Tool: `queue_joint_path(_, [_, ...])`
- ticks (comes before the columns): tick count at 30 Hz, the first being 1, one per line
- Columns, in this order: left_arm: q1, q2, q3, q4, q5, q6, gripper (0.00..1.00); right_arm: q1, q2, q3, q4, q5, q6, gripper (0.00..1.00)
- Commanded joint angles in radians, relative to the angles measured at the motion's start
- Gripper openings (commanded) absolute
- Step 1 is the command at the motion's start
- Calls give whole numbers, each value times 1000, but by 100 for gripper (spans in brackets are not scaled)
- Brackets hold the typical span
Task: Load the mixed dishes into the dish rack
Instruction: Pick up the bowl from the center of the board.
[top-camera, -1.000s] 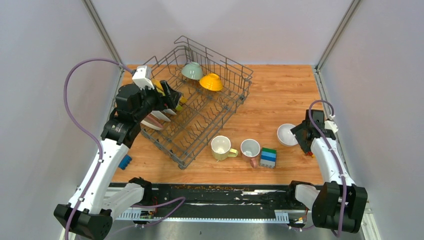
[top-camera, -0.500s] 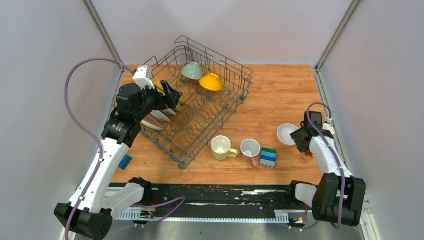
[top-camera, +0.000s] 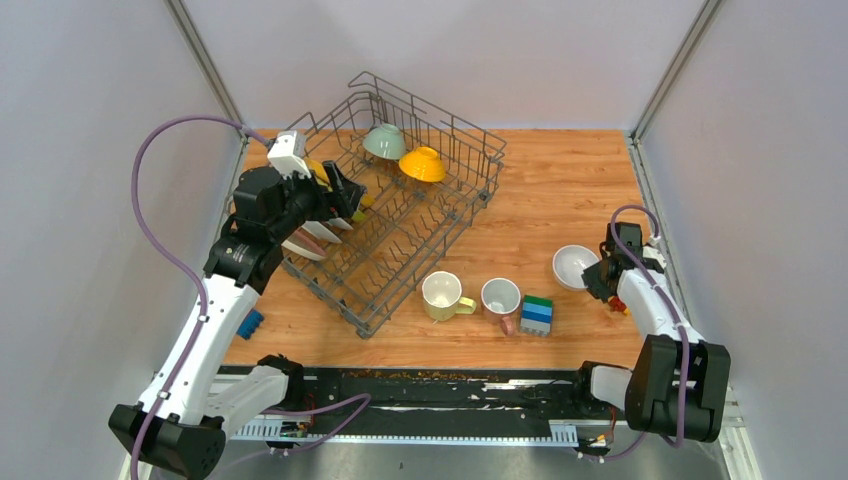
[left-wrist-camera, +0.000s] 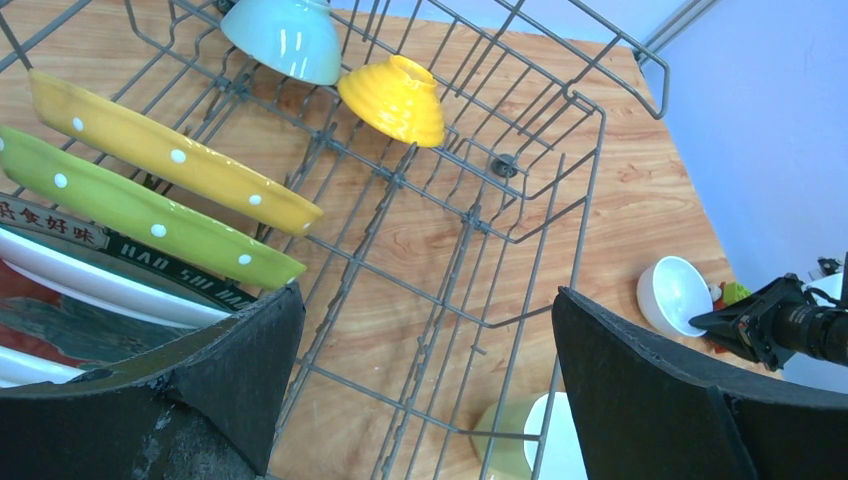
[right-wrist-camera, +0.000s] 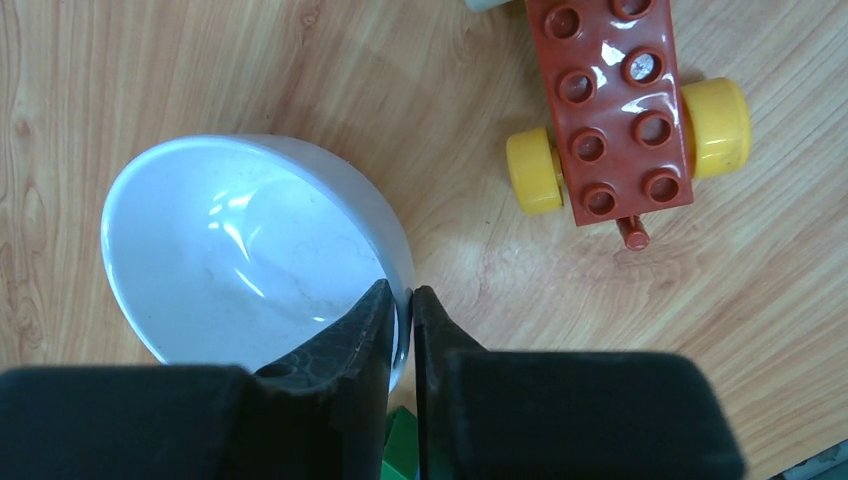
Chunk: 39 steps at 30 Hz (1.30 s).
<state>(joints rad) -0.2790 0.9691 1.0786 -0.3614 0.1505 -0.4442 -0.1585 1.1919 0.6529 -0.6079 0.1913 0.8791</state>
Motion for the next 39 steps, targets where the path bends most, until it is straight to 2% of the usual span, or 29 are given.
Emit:
queue_joint_path(1, [4, 4, 4, 39, 19, -10, 100, -4, 15, 10, 37, -1, -10, 11])
queue_joint_path(8, [4, 13, 9, 41, 29, -10, 100, -4, 26, 19, 60, -44, -35, 0])
queue_joint_path(15, [4, 30, 21, 43, 68, -6, 100, -4, -19, 32, 83, -82, -51, 0])
queue_joint_path(26, [3, 88, 61, 43, 171, 2, 99, -3, -216, 53, 151, -173, -63, 0])
queue_joint_path(32, [-3, 132, 91, 43, 222, -4, 97, -1, -326, 87, 224, -330, -62, 0])
queue_joint_path(39, [-78, 169, 125, 6, 168, 39, 96, 78, -365, 206, 292, -440, -153, 0])
